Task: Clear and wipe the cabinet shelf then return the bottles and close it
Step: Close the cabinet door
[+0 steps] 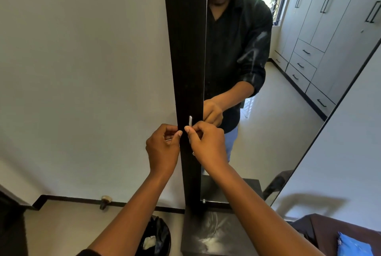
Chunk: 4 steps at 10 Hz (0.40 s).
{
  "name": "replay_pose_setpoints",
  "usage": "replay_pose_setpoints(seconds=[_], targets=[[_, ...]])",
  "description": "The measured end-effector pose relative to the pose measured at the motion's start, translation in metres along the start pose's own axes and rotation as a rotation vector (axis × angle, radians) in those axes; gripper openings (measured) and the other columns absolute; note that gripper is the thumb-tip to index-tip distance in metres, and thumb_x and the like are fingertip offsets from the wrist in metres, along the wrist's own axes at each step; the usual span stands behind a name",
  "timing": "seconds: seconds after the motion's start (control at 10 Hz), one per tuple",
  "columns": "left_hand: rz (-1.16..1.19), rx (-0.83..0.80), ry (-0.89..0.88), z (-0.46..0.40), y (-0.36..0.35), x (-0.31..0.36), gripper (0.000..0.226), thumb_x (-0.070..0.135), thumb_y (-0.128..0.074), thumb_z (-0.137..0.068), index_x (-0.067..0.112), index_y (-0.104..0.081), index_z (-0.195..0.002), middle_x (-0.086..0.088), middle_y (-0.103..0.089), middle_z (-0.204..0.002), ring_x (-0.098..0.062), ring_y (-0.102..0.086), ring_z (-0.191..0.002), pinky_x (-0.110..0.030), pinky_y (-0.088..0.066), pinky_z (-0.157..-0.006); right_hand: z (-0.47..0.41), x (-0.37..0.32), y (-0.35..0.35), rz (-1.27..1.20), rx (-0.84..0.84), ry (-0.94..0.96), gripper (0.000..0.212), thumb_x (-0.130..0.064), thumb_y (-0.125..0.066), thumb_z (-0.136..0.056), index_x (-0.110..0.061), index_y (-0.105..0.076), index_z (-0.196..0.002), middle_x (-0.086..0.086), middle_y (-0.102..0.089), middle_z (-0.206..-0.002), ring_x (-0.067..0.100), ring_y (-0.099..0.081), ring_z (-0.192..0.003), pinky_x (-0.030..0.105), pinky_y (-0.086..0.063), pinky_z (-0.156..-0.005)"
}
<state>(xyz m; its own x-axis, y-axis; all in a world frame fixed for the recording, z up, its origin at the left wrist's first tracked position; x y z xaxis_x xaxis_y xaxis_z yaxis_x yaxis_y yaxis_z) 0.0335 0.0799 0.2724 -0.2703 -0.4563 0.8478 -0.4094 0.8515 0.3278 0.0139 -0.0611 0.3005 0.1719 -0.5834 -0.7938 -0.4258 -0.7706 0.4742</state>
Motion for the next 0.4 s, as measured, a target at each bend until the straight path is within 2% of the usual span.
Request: replay_pose_setpoints(seconds=[0.1, 0.2, 0.3, 0.4], targets=[[0.01, -0.003, 0.005, 0.002, 0.002, 0.0, 0.013, 0.025, -0.078, -0.095, 0.019, -0.076, -0.107, 0.009, -0.075, -0.096, 0.001, -0.069, -0.086, -0.006, -0.052, -0.072, 0.0, -0.001, 0.002, 0.04, -0.027, 0.024, 0.025, -0.04, -0.065, -0.1, -0.018, -0.075, -0.096, -0.009, -0.064, -0.073, 0.005, -0.062, -0.067, 0.014, -0.047, -0.062], [0.0, 0.006, 0.005, 0.003, 0.002, 0.004, 0.013, 0.024, -0.077, -0.095, 0.02, -0.077, -0.107, 0.01, -0.074, -0.095, -0.001, -0.07, -0.086, -0.008, -0.054, -0.075, -0.001, -0.002, 0.006, 0.1, -0.049, 0.069, 0.025, -0.043, -0.065, -0.099, -0.021, -0.075, -0.098, -0.008, -0.068, -0.074, 0.007, -0.065, -0.066, 0.026, -0.06, -0.066], [-0.003, 0.009, 0.004, 0.005, 0.003, 0.004, 0.013, 0.023, -0.077, -0.095, 0.022, -0.077, -0.107, 0.011, -0.074, -0.094, -0.001, -0.07, -0.087, -0.014, -0.057, -0.078, 0.0, -0.008, 0.015, 0.184, -0.012, 0.172, 0.026, -0.044, -0.065, -0.099, -0.021, -0.074, -0.092, -0.009, -0.067, -0.07, 0.006, -0.061, -0.059, 0.018, -0.055, -0.06], [-0.015, 0.034, -0.007, 0.006, 0.008, 0.006, 0.013, 0.023, -0.076, -0.096, 0.024, -0.077, -0.109, 0.014, -0.073, -0.097, 0.001, -0.069, -0.088, -0.014, -0.058, -0.081, 0.002, -0.027, 0.031, 0.171, 0.138, 0.412, 0.028, -0.041, -0.066, -0.1, -0.02, -0.071, -0.082, -0.008, -0.064, -0.065, 0.009, -0.057, -0.054, 0.019, -0.051, -0.053]])
Point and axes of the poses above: each hand's wrist, its own z-axis away from the middle knuckle, its own y-axis out of the back of the hand, x = y × z, the point moved 3 cm from there along -z, towards the middle knuckle
